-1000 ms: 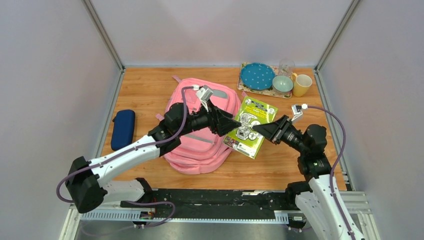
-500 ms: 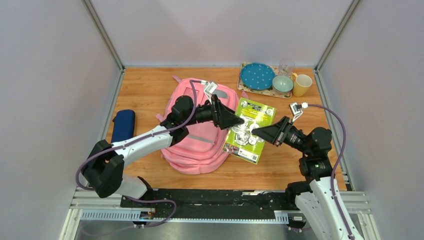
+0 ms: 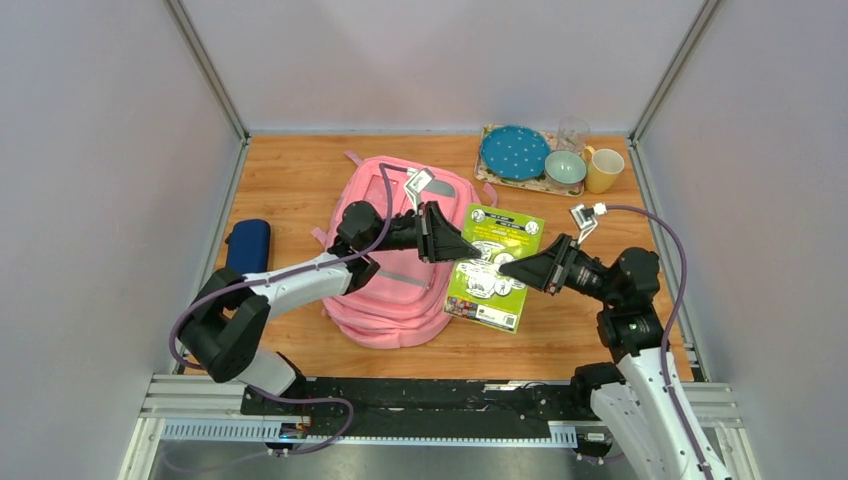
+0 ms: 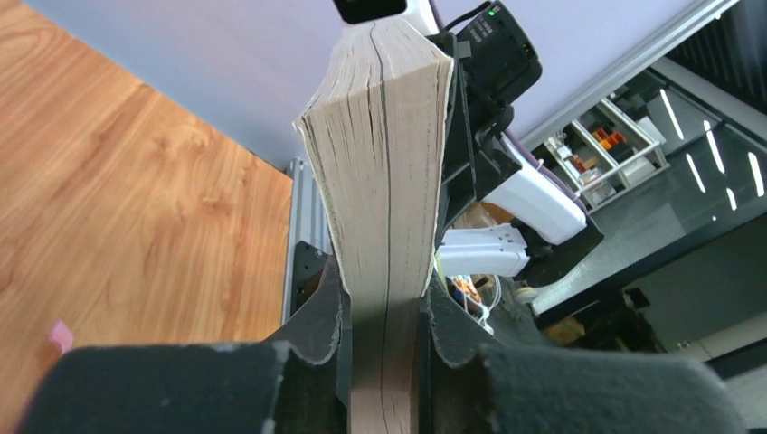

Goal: Pack the student bag
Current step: Pick up the book from the center of the board.

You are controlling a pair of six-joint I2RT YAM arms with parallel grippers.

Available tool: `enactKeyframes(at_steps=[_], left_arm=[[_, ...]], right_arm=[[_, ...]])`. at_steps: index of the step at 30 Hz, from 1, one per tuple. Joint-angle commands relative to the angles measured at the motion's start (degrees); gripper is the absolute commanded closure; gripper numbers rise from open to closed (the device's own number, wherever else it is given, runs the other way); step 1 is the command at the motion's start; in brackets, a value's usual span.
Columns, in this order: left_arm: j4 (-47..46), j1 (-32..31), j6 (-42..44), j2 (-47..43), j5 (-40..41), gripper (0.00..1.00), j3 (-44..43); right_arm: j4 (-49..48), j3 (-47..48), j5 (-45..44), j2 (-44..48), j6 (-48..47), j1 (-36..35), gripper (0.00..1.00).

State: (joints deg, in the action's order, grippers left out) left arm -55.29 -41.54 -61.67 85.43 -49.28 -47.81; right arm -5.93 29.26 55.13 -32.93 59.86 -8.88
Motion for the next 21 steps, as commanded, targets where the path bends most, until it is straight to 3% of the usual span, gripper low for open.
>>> enactKeyframes(at_steps=[1, 2, 3, 4, 5, 6, 7, 9, 14, 17, 21], left_arm=[[-6.77, 1.46, -2.41, -1.39, -2.07, 1.00, 2.98], [-5.55, 1.98, -1.88, -2.62, -0.49, 1.00, 4.12], [-0.31, 3.55, 0.30, -4.20, 2.14, 1.00, 7.26], [4.53, 4.18, 1.54, -10.05, 13.83, 1.00, 10.08], [9.27, 4.27, 2.51, -14.02, 22.12, 1.00, 13.33], [14.11, 4.27, 5.48, -17.71, 29.08, 1.00, 18.75], [16.33, 4.36, 7.25, -23.06, 36.46, 1.00, 20.03], [23.43, 4.45, 10.95, -26.61, 40.73, 1.00, 19.78], [21.72, 4.45, 8.42, -32.51, 47.86, 1.00, 21.35], [18.56, 4.36, 4.48, -34.01, 49.19, 1.00, 23.28], [9.44, 4.36, -0.81, -34.71, 49.10, 1.00, 26.88]], right_arm=[[12.84, 6.86, -6.95, -1.35, -7.46, -0.17, 0.85], [16.88, 7.82, -12.80, -1.61, -9.21, -0.17, 0.82], [26.93, 9.14, -17.38, -1.70, -12.10, -0.08, 0.59], [32.33, 12.02, -23.08, -1.53, -12.65, -0.17, 0.48], [36.22, 12.49, -31.41, -1.09, -12.57, -0.25, 0.42], [36.60, 11.88, -32.27, -0.39, -12.31, -0.17, 0.36], [35.39, 9.96, -32.20, 1.53, -11.18, -0.17, 0.34], [31.72, 7.58, -31.15, 3.13, -8.80, -0.60, 0.30], [24.14, -0.33, -32.10, 5.68, -3.17, -6.04, 0.23], [22.47, -1.65, -36.74, 4.54, -1.33, -13.68, 0.22], [11.76, -6.04, -45.62, 2.35, 3.16, -27.81, 0.22]])
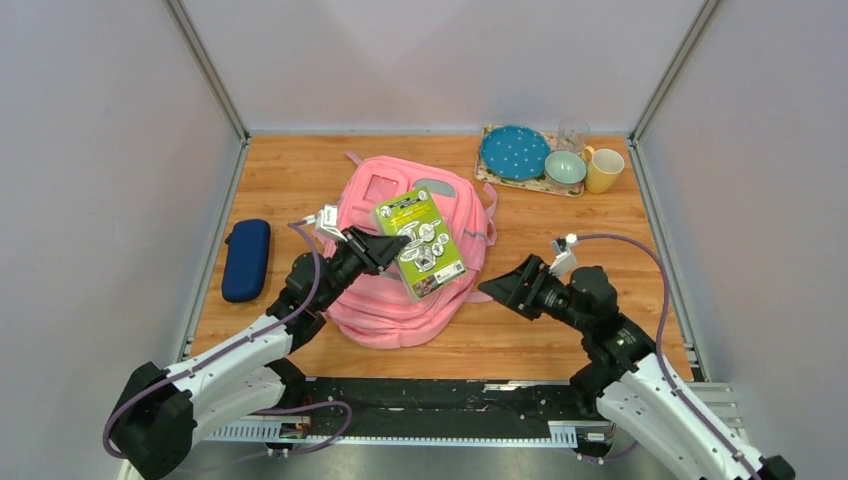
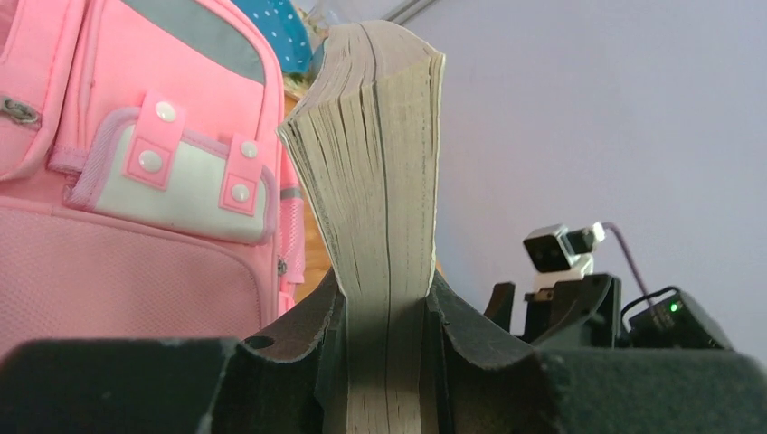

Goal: Pack the student bag
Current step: Pick up the book from the center of the board.

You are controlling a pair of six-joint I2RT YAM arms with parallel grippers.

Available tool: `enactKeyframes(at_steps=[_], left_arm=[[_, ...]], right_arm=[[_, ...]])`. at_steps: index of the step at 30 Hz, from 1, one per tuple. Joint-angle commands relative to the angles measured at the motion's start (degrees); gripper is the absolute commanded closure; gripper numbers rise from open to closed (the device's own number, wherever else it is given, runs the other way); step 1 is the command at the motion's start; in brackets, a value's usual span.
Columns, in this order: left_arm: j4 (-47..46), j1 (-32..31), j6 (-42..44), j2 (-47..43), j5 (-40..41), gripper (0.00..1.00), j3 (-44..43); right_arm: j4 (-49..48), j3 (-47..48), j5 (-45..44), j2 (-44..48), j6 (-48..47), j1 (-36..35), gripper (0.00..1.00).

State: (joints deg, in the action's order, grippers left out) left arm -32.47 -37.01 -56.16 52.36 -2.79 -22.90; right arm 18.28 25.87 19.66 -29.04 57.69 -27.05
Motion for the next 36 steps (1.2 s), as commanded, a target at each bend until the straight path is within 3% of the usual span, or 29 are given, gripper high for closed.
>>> enactKeyframes(at_steps=[1, 6, 10, 13, 27, 30, 31, 33, 34, 35, 36], left_arm=[[-15.32, -0.16, -6.85, -1.91, 2.61, 1.00, 2.85], [-21.13, -0.51, -12.21, -3.49, 5.77, 1.00, 6.72], [-23.25, -0.51, -14.50, -3.76, 5.25, 1.00, 7.51], [-26.15, -0.51, -16.08, -3.84, 6.12, 1.00, 8.65], [-33.80, -0.69, -21.53, 0.55, 6.39, 1.00, 10.24], [-34.77, -0.69, -22.15, 0.73, 5.86, 1.00, 11.29], [-34.85, -0.60, -22.24, 0.55, 5.86, 1.00, 11.99], [-34.33, -0.60, -21.37, -0.76, 4.99, 0.97, 12.70], [-31.98, -0.60, -20.58, -1.55, 4.46, 0.88, 13.13], [-29.87, -0.43, -19.26, -3.30, 3.15, 0.64, 13.05], [-26.89, -0.25, -15.86, -4.53, 2.01, 0.47, 12.79]], right_arm=[[-14.40, -3.01, -11.73, -2.59, 5.85, -11.69, 0.22], [-23.54, -1.70, -23.25, -10.33, 8.22, -22.06, 0.22], [-29.25, -3.09, -27.56, -16.21, 13.56, -24.54, 0.21], [-39.10, -5.56, -28.71, -18.24, 16.74, -25.42, 0.20], [-57.73, 1.11, -26.08, -35.11, 18.16, -28.94, 0.23], [-62.05, 0.85, -26.33, -36.79, 18.25, -29.11, 0.56], [-61.62, 0.59, -26.86, -36.53, 18.25, -29.03, 0.80], [-60.91, -0.81, -28.61, -34.44, 17.63, -29.11, 0.95], [-59.17, -1.34, -29.23, -33.55, 17.54, -29.11, 1.00], [-57.76, -1.78, -30.02, -32.15, 17.37, -29.11, 1.00], [-56.35, -2.31, -31.42, -29.35, 16.58, -29.03, 1.00]])
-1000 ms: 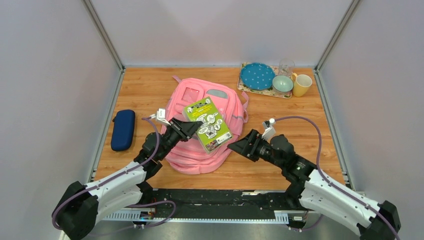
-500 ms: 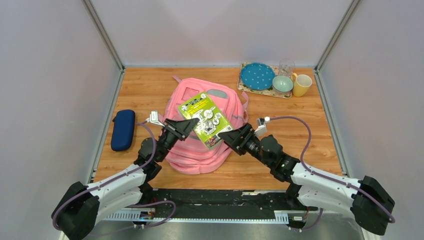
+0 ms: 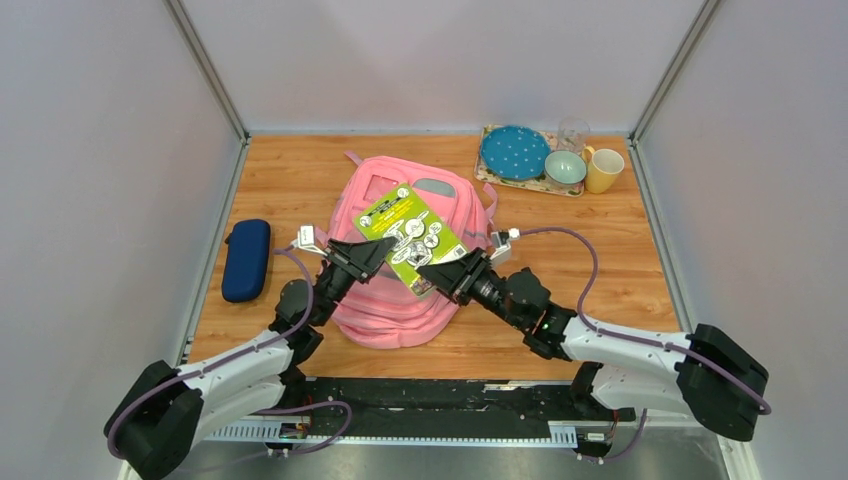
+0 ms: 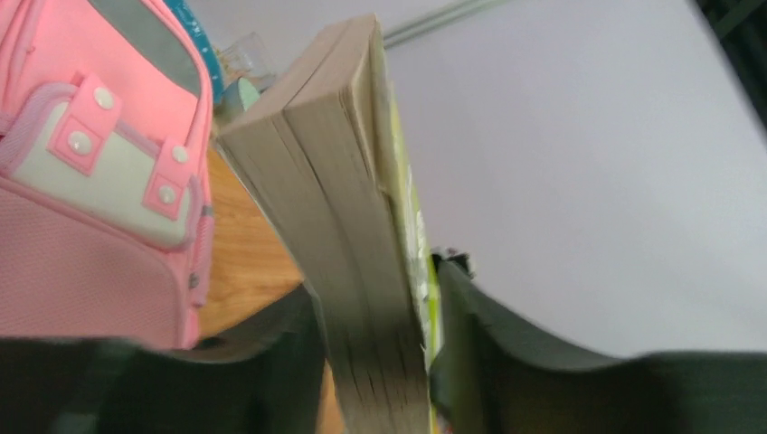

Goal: Pack the student bag
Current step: Pick up the book from the center of the board, then place the book in the student bag.

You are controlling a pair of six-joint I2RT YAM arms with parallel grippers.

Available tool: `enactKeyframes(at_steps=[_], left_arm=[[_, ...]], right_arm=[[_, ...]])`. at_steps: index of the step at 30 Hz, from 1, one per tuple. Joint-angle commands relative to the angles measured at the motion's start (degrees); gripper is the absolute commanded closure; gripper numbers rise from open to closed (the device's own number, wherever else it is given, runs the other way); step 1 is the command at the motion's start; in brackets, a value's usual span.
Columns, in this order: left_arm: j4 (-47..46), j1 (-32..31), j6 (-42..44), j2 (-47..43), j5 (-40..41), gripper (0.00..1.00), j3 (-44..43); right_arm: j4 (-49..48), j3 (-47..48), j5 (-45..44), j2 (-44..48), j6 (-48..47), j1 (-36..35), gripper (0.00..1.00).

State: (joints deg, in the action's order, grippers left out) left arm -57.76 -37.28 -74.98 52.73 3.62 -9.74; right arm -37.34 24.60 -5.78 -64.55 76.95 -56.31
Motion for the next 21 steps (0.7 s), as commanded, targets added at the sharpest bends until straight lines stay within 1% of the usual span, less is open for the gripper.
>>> enactKeyframes(at_steps=[1, 2, 3, 4, 5, 6, 7, 8, 9, 10, 11, 12, 13, 15, 17, 18, 21], left_arm=[[7.04, 0.19, 5.00, -6.14, -5.37, 0.37, -1.76], [12.09, 0.19, 7.72, -8.67, -7.29, 0.25, -2.82], [17.88, 0.19, 15.75, -9.83, -8.44, 0.20, -4.40], [31.78, 0.19, 20.44, -10.88, -9.32, 0.17, -8.94], [38.53, 0.19, 24.93, -11.76, -10.46, 0.13, -11.33], [44.77, 0.19, 34.02, -11.86, -10.65, 0.12, -13.71], [56.67, 0.27, 38.11, -11.51, -10.47, 0.12, -17.99], [62.27, 0.19, 41.90, -10.81, -9.78, 0.12, -19.78], [66.16, 0.19, 49.07, -10.46, -10.12, 0.12, -21.01], [72.28, 0.19, 52.45, -9.58, -11.25, 0.12, -22.59], [76.17, 0.19, 55.35, -8.71, -11.18, 0.12, -23.56], [80.39, 0.10, 60.08, -7.39, -10.74, 0.12, -26.27], [88.18, 0.01, 62.04, -4.68, -10.21, 0.12, -27.34], [92.98, -1.30, 66.08, -3.34, -8.46, 0.12, -28.23], [95.28, -3.14, 67.42, -4.12, -5.40, 0.12, -27.53], [95.46, -4.54, 69.16, -4.56, -5.72, 0.12, -27.35], [98.62, -4.73, 72.50, -4.48, -9.32, 0.12, -28.49]], right_arm=[[2.85, -1.65, -6.69, 8.11, -3.29, 0.15, 1.00], [5.41, -1.83, -7.66, 9.96, -3.73, 0.15, 1.00], [8.48, -1.92, -9.75, 11.89, -4.69, 0.15, 1.00], [14.95, -1.84, -11.08, 16.69, -5.31, 0.15, 1.00], [18.59, -1.75, -12.40, 19.00, -5.93, 0.15, 1.00], [22.28, -1.66, -15.20, 21.72, -6.63, 0.24, 1.00], [29.36, -1.40, -16.53, 26.28, -7.77, 0.24, 1.00], [33.00, -1.05, -17.94, 28.93, -8.13, 0.24, 1.00], [36.52, -0.87, -21.08, 31.13, -8.22, 0.24, 1.00], [42.73, -0.96, -22.42, 33.07, -8.22, 0.24, 1.00], [45.14, -1.22, -23.91, 37.44, -8.13, 0.24, 1.00], [49.17, -1.40, -26.10, 39.31, -7.95, 0.24, 1.00], [50.77, -1.66, -26.82, 41.50, -7.61, 0.24, 1.00], [53.06, -2.54, -28.22, 46.69, -7.60, 0.24, 1.00], [56.84, -2.80, -29.19, 49.34, -6.55, 0.33, 1.00], [57.99, -2.80, -30.07, 51.44, -6.20, 0.33, 1.00], [62.38, -2.37, -30.52, 54.26, -5.41, 0.33, 1.00]])
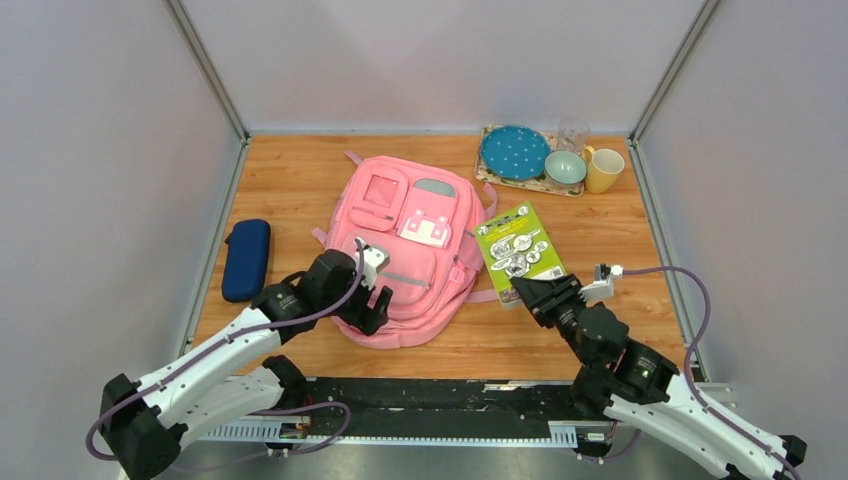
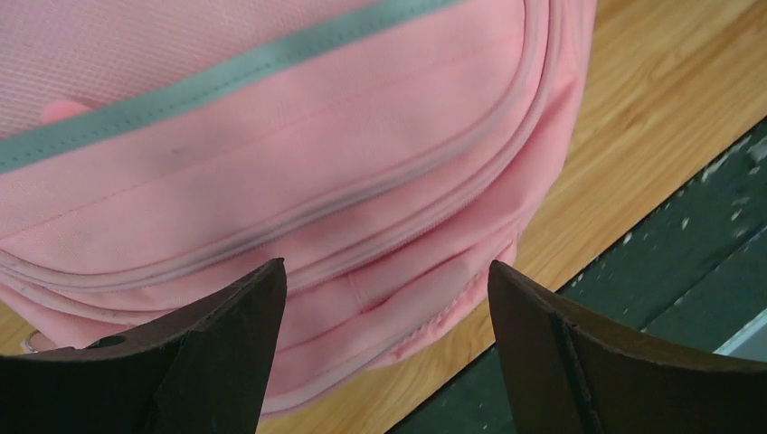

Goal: Pack the student bag
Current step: Place the book in the student bag.

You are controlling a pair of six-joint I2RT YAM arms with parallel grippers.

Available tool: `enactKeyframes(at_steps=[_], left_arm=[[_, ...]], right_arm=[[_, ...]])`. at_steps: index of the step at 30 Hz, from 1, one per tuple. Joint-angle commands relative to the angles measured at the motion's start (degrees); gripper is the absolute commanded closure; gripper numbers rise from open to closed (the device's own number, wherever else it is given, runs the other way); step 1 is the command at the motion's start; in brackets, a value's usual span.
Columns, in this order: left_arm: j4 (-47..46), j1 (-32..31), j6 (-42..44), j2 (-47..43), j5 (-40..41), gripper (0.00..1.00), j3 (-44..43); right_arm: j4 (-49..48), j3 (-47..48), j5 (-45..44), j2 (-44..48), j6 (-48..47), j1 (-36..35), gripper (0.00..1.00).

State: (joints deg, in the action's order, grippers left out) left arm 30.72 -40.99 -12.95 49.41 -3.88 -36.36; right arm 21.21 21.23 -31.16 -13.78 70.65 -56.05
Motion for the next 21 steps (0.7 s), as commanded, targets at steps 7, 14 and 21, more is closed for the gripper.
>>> enactKeyframes(at_steps=[7, 14, 21], left_arm=[[10.50, -4.34, 12.95, 1.65, -6.58, 0.12, -1.52], [7.95, -8.40, 14.97, 5.08, -0.08, 0.16, -0.99], [5.50, -8.40, 14.27, 6.05, 3.09, 0.71, -1.69]], right_arm=[[5.50, 1.88, -4.88, 3.94, 1.15, 0.07, 1.00], [5.68, 2.32, -4.62, 2.62, 1.24, 0.07, 1.00], [5.68, 2.15, -4.70, 2.88, 1.15, 0.07, 1.00]])
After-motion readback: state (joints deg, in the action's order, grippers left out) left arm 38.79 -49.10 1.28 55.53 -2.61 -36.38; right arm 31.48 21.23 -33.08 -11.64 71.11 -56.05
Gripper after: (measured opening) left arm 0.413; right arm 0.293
